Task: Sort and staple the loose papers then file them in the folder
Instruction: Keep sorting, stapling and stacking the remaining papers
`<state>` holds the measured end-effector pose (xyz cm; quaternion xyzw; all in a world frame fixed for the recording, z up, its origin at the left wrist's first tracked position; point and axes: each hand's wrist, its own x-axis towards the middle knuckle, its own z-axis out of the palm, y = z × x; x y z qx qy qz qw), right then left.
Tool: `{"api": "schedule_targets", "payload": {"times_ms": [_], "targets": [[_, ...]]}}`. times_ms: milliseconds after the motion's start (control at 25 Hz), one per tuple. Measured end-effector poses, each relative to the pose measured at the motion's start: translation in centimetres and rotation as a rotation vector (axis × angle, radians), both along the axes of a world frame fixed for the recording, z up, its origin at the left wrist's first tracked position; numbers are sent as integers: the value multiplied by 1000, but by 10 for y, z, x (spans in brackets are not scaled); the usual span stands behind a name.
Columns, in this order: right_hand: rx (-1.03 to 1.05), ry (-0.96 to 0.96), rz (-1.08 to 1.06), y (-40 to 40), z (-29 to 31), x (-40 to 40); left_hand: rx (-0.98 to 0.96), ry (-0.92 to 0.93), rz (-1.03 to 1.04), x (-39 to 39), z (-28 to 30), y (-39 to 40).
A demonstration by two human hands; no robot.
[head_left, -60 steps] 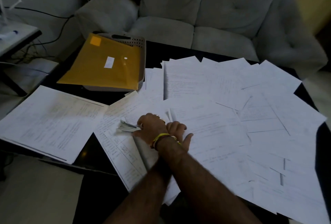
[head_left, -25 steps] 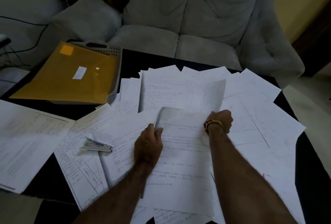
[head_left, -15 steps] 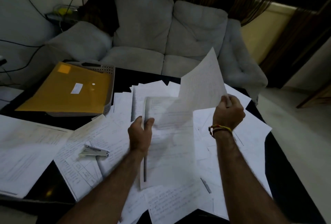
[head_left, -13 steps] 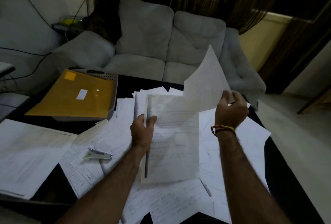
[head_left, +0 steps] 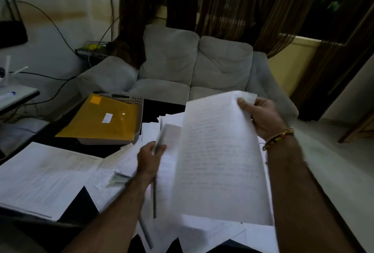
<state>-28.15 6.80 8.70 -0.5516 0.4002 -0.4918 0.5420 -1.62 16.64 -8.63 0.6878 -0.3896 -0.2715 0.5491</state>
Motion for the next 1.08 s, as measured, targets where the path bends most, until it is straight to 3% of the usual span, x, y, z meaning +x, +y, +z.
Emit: {"api": "schedule_targets", "payload": {"times_ms": [120,280,480,600,640,800,880,1080], "targets": [[115,246,-87,-13,-73,12,117,337,-161,-15,-6,9],[200,506,-236,-21,-158,13,124,419,-250,-33,-19,17],[256,411,-357,-14,-206,21,75,326,-271,-26,-38,19],[172,384,-353,-7,-195,30,205,382,-195,-23,-27,8],[109,388,-365,-3,-185,34,207,371,-191,-23,-25,4],[-369,296,-509,20,-124,58,-59,-61,-131,-29,2,-6],[-598,247,-556,37,-105,65,-161,-83,-92,-36,23,-7],[-454,401,-602,61,-164,63,-185,-215,-50,-49,1,11]]}}
